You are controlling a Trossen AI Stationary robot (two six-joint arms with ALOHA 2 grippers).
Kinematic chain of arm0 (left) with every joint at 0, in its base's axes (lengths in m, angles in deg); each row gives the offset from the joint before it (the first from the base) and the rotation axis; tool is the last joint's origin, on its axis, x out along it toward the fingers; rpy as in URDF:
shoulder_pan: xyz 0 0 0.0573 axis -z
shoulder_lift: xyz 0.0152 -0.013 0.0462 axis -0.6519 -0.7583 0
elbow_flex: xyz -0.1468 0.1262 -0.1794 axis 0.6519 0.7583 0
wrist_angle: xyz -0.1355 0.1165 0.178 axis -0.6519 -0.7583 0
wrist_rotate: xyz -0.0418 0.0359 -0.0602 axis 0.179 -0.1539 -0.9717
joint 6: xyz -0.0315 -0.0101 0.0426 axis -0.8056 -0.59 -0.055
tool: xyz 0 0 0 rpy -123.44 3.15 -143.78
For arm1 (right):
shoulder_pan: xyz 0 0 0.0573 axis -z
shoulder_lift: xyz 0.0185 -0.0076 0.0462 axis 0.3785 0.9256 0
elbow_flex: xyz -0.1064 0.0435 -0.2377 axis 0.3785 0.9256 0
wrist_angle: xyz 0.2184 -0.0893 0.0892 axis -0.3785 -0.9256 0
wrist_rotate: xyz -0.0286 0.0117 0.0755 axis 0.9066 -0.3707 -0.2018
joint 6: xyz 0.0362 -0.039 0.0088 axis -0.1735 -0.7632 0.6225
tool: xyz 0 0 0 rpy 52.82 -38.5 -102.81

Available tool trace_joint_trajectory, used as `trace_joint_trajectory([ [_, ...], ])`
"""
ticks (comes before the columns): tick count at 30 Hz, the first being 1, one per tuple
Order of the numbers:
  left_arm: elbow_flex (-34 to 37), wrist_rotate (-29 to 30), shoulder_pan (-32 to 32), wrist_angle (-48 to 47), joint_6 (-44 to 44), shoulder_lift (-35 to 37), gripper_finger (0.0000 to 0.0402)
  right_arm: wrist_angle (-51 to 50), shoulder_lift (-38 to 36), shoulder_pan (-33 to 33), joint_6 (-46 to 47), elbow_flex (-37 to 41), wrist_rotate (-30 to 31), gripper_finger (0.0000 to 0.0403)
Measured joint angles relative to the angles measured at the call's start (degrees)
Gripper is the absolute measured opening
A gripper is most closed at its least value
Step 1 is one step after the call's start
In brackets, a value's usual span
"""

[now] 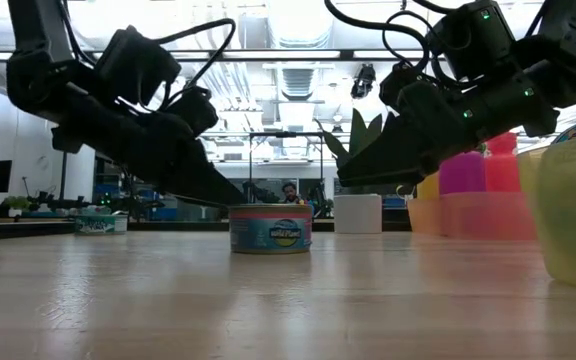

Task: Pick & Place Food Item
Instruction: Put the blue and pink tuna can into the yellow bin

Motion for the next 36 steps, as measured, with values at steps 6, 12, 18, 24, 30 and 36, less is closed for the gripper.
trace_joint_trajectory([
  [6,0.06,0.01,0.00,-0.08,0.00,0.07,0.0263,-0.02,0.02,0.00,1.21,0.01,-0.02,0.0190],
  [12,0.23,-0.43,0.00,-2.43,-2.30,0.07,0.0263,-0.42,0.06,0.00,1.21,0.02,-0.02,0.0190],
  [18,2.64,-0.62,0.04,-0.06,-3.06,0.13,0.0263,-0.44,0.07,0.00,1.23,0.02,-0.02,0.0190],
  [24,4.79,-0.65,0.04,3.74,-3.02,-0.04,0.0263,-0.33,0.07,0.00,1.28,0.02,-0.02,0.0190],
  [30,5.30,-1.07,0.07,1.66,-2.55,-0.31,0.0263,-0.23,0.07,0.00,-0.12,-1.49,-0.09,0.0190],
  [36,6.01,-1.70,0.09,-0.71,-2.18,-0.29,0.0263,-0.68,0.07,0.00,-2.98,-3.52,-0.09,0.0190],
])
